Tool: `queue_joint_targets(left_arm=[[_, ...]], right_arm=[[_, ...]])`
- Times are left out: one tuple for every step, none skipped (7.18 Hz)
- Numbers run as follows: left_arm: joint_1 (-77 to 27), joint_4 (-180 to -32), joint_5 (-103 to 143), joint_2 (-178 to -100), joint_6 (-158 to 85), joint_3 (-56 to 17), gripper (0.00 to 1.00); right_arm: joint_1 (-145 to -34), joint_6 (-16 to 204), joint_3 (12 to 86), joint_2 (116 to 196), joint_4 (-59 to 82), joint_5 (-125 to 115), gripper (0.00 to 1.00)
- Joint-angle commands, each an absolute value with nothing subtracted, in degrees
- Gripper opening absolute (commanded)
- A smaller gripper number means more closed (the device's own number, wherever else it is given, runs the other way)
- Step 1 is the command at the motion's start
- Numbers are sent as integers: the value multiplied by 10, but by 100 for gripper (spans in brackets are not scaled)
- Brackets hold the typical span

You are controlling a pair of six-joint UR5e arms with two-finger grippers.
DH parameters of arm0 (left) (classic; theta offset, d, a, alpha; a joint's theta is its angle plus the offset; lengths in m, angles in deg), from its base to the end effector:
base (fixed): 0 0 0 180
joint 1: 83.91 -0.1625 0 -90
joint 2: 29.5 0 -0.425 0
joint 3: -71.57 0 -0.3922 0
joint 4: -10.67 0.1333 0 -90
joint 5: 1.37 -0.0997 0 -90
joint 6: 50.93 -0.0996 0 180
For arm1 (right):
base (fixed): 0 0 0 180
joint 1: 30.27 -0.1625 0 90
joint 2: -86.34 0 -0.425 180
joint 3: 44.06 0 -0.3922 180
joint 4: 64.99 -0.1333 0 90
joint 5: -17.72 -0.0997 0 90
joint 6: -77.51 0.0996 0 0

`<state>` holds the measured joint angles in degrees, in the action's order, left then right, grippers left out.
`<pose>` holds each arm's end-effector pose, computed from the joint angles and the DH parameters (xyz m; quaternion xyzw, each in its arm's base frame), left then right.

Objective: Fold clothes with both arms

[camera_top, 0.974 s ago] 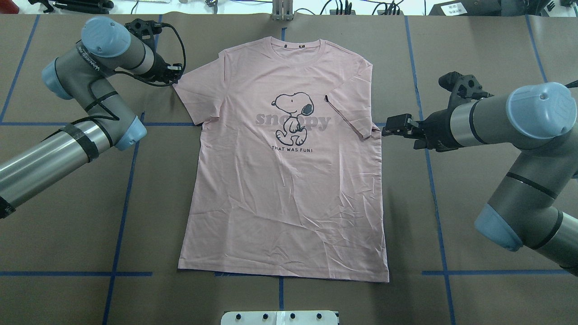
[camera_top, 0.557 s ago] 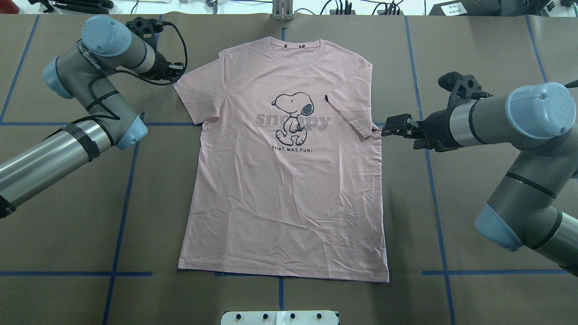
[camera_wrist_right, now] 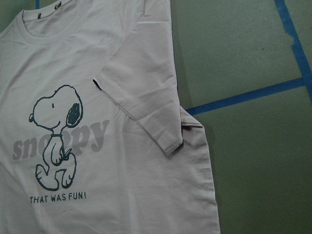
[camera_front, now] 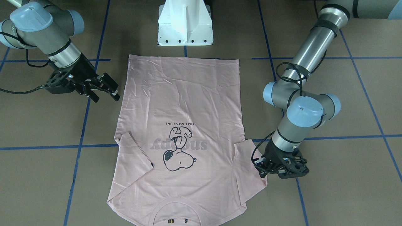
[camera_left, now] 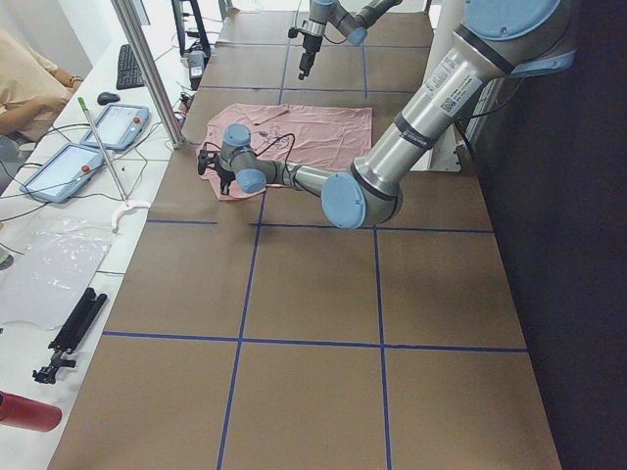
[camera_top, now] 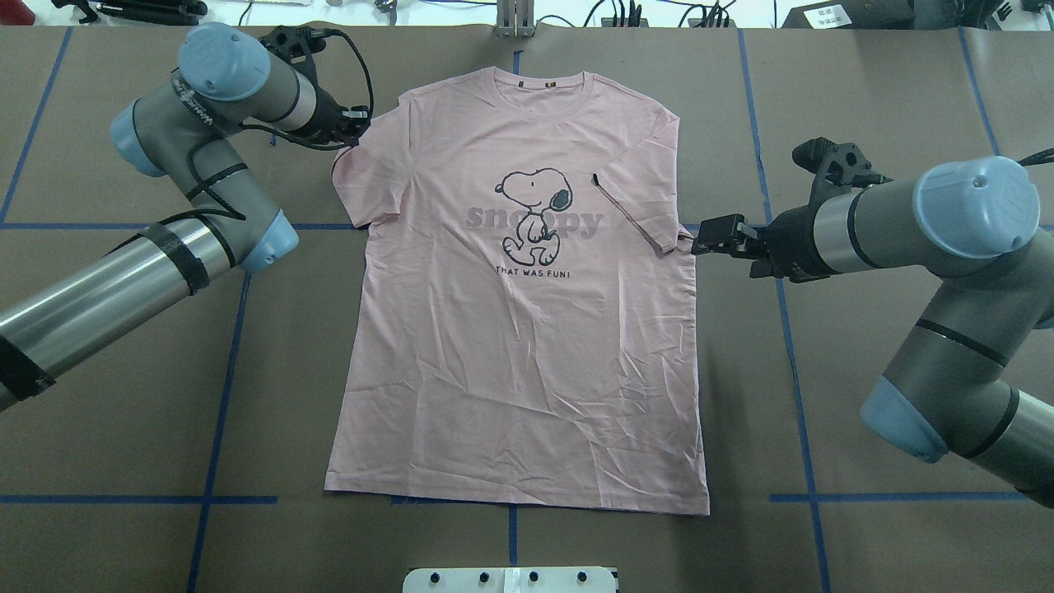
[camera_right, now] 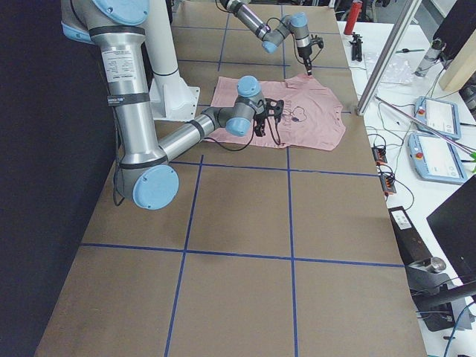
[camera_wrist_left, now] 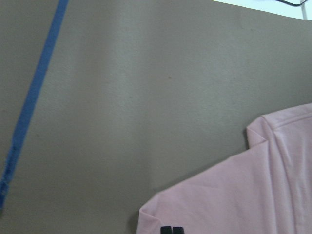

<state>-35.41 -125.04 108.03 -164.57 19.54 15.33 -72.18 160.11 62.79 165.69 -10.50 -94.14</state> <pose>0.4673 -0.6795 0.3532 0.1405 0.4728 -0.1388 0.8588 -0.3481 -0.4417 0.3522 0.0671 -0.5338 0.1537 0.8288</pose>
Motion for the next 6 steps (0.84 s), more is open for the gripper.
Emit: queue_joint_targets(left_arm=[[-394, -1251, 1079, -1686, 265, 149, 0], [-395, -1252, 1079, -1699, 266, 155, 0], [-398, -1262, 1077, -1701, 266, 156, 0], [-400, -1275, 1058, -1711, 266, 173, 0], [-405, -1311, 1039, -1733, 266, 218, 0], [-405, -1326, 1036, -1740, 266, 230, 0]], right_arm=[[-713, 1600, 624, 1657, -105, -929, 100], [-711, 1600, 621, 1658, -105, -923, 100], [-705, 1600, 620, 1659, -105, -919, 100], [-697, 1600, 619, 1659, -105, -907, 100], [-691, 1600, 619, 1659, -105, -898, 100], [-689, 1601, 619, 1659, -105, -897, 100]])
